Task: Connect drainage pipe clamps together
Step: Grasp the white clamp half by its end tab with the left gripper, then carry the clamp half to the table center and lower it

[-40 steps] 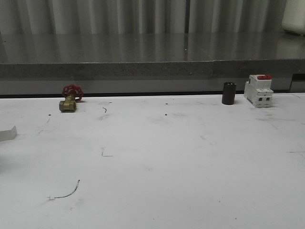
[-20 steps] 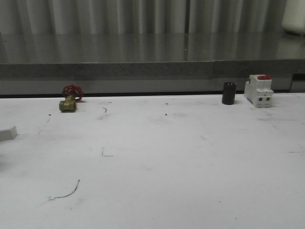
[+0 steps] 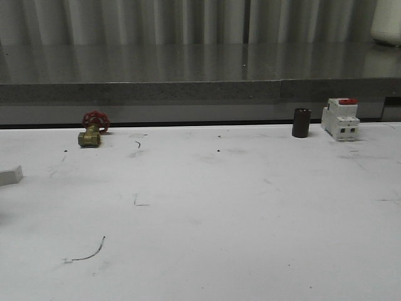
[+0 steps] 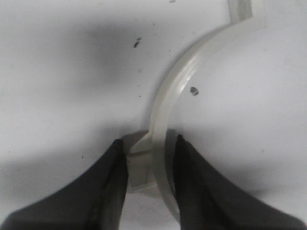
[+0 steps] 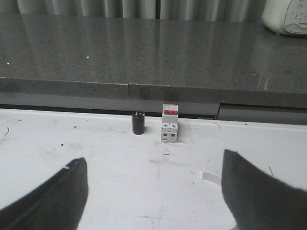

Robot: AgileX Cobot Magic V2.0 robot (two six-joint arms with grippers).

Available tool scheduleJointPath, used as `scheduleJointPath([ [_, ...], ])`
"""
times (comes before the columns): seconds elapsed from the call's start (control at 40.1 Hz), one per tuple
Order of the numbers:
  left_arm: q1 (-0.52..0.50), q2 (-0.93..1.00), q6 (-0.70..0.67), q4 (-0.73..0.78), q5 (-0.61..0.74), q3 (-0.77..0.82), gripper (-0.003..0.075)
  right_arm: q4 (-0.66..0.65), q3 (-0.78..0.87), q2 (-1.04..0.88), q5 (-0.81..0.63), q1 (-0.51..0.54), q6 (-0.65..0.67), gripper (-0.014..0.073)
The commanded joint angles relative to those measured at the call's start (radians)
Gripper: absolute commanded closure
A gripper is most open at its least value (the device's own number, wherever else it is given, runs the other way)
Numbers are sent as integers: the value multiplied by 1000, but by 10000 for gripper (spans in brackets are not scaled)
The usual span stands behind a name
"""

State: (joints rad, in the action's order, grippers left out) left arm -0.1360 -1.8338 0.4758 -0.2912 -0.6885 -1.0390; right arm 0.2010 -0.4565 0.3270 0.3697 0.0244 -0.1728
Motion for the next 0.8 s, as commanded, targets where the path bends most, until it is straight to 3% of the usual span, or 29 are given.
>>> scheduleJointPath([
  [0.0,1,38,0,-20,5,-24,556,11,-35,14,-76,5,-6,1],
  [0.199,1,48,0,-17,-1,-36,556,11,-35,14,-76,5,-6,1],
  [0.474,49,70,-53,-13,-131,-145,570,11,-35,14,-76,5,-6,1],
  [0.648,168,70,-155,35,-180,-220,601,11,-35,14,-76,5,-6,1],
  [0.773,294,70,-323,138,-198,-266,604,11,-35,14,-76,5,-6,1],
])
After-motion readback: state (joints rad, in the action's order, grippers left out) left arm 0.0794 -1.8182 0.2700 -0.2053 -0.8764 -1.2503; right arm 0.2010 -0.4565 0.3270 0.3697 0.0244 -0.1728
